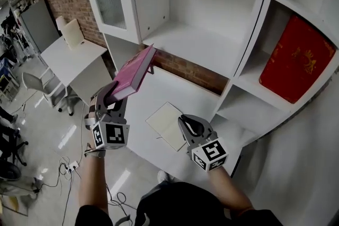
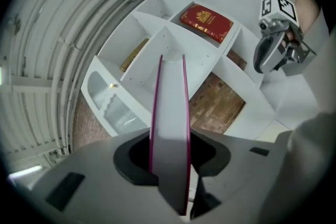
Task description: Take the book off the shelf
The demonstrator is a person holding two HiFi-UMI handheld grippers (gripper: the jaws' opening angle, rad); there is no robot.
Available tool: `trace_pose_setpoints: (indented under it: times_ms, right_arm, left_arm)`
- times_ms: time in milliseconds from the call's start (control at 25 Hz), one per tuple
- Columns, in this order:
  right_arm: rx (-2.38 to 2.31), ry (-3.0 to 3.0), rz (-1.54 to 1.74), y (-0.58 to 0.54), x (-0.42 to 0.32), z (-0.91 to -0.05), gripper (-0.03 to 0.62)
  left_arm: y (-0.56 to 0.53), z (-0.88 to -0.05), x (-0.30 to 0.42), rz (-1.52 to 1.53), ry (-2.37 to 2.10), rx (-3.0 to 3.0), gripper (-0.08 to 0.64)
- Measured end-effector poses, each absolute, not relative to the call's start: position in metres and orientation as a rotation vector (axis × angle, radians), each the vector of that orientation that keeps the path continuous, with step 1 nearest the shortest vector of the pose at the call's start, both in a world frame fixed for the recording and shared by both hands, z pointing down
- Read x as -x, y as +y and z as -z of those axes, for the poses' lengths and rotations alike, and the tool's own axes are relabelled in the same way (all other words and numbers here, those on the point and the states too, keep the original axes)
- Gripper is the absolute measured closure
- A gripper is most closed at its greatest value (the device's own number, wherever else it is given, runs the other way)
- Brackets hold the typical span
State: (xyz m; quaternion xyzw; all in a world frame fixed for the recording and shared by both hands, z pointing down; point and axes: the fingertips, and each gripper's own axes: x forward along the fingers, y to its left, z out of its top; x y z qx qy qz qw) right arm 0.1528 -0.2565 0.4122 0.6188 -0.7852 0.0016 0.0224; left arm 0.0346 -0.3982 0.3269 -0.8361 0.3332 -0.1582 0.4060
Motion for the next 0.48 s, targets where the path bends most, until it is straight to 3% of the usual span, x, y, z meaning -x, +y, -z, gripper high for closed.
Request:
trace_pose_setpoints:
  times_ms: [480]
  right_arm:
    - [-1.742, -2.557, -0.022, -0.269, -0.095, -0.417, 0.554]
  left_arm:
    - [-0.379, -0.369, 0.058, 0.371, 1.092, 2.342, 0.414]
